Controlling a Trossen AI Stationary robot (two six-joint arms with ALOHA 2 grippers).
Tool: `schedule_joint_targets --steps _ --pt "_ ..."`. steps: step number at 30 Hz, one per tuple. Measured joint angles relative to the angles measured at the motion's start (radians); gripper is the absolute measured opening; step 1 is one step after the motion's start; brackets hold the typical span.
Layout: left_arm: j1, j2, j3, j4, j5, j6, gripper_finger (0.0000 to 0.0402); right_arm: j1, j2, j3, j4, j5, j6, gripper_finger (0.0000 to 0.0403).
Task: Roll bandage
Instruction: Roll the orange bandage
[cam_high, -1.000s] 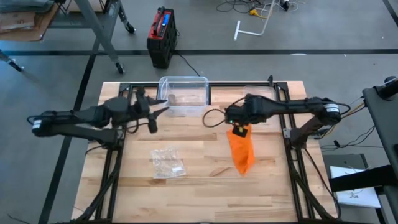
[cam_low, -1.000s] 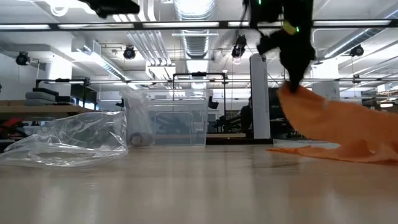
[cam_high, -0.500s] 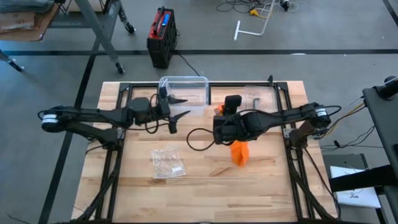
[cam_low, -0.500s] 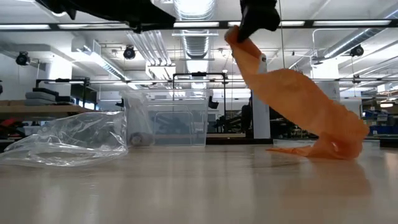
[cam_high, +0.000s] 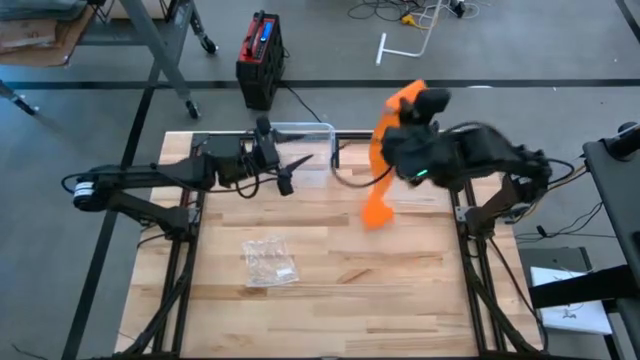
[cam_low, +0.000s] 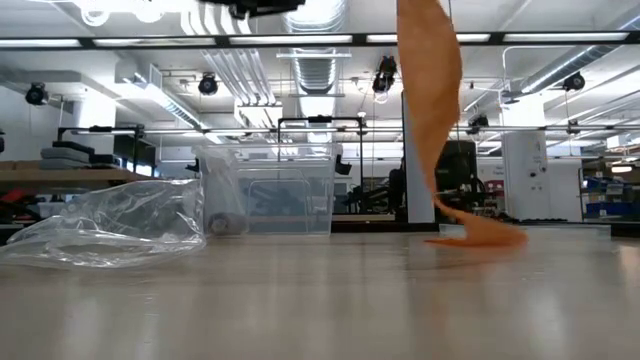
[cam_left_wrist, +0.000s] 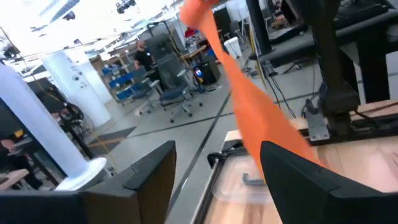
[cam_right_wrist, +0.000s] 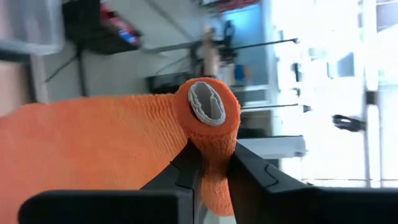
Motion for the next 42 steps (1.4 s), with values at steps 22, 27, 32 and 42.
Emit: schedule_joint_targets --steps 22,27,32,42 --pt "-0.166 -0.002 0.577 -0.423 -0.001 -0.032 0.0229 0.459 0.032 0.260 1.038 -0.031 -0.976 0.0050" --pt "-0.176 0.000 0.583 -0.449 0.000 -0.030 0.0225 0.477 0.049 0.260 1.088 -0.077 -0.975 0.0047" --pt "-0.162 0.012 0.577 -0.451 -0.013 -0.029 0.0234 0.391 0.061 0.260 1.058 -0.076 -0.946 0.0049" --pt "-0.062 0.033 0.566 -0.448 -0.018 -0.145 0.0244 0.004 0.026 0.259 0.261 -0.302 -0.225 0.0049"
